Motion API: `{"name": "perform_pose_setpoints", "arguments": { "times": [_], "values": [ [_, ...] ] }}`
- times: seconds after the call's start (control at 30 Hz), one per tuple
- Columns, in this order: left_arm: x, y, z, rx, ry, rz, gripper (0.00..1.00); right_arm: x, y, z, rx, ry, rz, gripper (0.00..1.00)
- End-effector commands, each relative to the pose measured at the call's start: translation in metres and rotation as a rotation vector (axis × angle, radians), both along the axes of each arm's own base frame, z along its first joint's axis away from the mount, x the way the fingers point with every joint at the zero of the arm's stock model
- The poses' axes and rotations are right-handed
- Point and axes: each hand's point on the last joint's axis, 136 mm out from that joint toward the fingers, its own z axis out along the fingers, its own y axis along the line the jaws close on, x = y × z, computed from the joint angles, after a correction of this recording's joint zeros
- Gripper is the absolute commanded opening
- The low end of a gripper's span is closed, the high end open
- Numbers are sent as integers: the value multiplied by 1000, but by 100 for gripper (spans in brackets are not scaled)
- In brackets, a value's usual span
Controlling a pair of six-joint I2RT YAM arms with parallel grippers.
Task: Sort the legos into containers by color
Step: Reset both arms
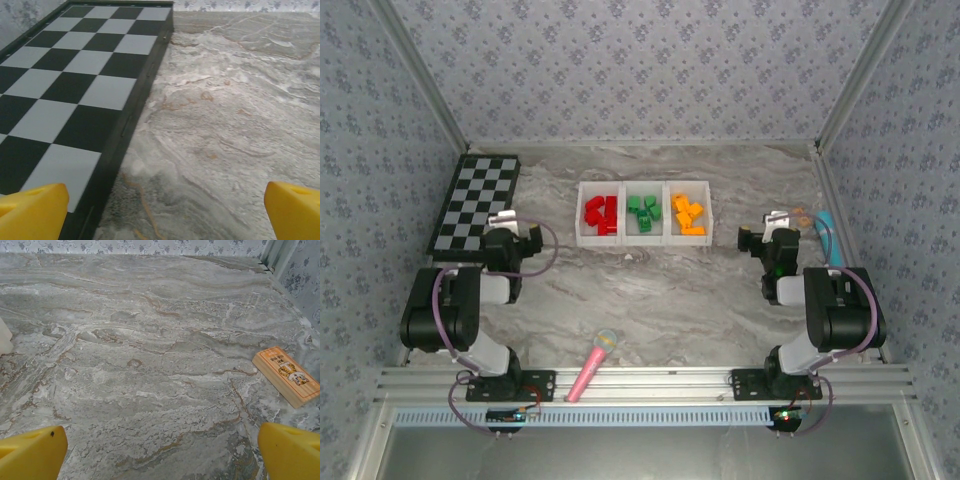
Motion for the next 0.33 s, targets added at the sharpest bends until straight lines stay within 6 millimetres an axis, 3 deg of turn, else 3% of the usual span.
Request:
{"name": "perform_pose_setpoints", "arguments": {
  "times": [0.0, 0.3],
  "values": [
    [2, -7, 9, 32, -30, -22, 100, 6, 0, 5, 15, -9, 0, 100],
    [2, -7, 9, 32, -29, -24, 100, 6, -1, 5, 15, -11, 0, 100]
  ]
}}
